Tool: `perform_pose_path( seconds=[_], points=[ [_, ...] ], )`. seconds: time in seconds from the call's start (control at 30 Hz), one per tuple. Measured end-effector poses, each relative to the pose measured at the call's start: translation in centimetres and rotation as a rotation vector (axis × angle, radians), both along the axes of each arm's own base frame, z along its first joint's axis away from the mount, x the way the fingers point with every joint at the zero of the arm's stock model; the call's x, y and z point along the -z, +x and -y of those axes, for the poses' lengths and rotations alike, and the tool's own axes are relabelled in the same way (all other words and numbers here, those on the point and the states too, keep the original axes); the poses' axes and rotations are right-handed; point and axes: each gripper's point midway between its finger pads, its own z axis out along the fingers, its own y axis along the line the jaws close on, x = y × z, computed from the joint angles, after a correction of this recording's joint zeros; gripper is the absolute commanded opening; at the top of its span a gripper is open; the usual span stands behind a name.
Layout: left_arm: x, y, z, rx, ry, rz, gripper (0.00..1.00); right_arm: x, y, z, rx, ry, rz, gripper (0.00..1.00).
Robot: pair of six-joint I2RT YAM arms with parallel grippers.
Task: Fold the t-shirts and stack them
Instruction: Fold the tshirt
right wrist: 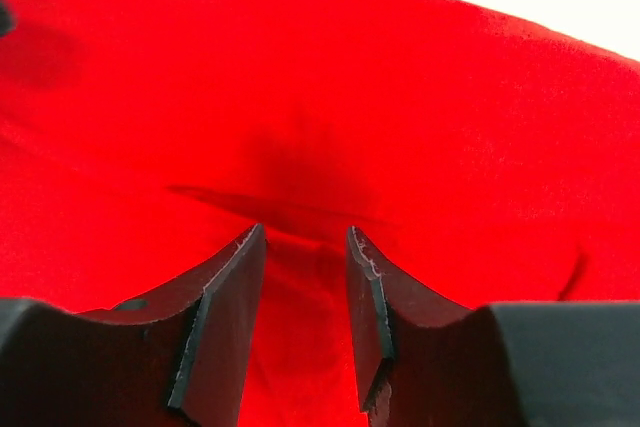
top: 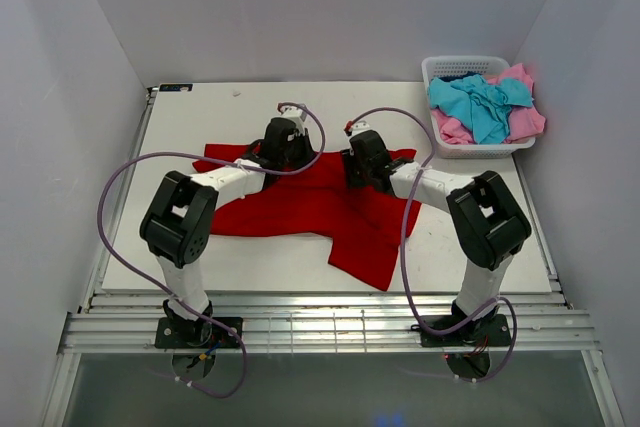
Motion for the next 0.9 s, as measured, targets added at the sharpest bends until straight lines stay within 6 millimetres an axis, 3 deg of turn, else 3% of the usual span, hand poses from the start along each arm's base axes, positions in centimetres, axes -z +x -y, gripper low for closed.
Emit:
perform_pose_path(
  seconds=[0.13, 0.33, 0.53, 0.8, 0.9],
  points=[
    [1.4, -0.1, -0.1, 0.0, 0.013, -0.025, 0.16, 1.1, 0.6, 0.4, 0.006, -0.016, -0.018, 0.42],
    [1.9, -0.2, -0.2, -0.002, 0.02, -0.033, 0.16, 1.1, 0.6, 0.2, -0.005, -0.004, -0.019, 0.21],
    [2.1, -0.2, -0.4, -0.014, 0.028, -0.034, 0.15, 1.0, 0.4, -0.6, -0.034, 0.033, -0.025, 0.14],
    [3.0, -0.7, -0.9, -0.023, 0.043, -0.049, 0.15, 1.6, -1.0, -0.8, -0.058, 0.063, -0.059, 0.11],
    [3.1, -0.7, -1.0, -0.026, 0.046, -0.05, 0.14, 0.8, -2.2, -0.6, -0.068, 0.087, -0.063, 0.12]
  ],
)
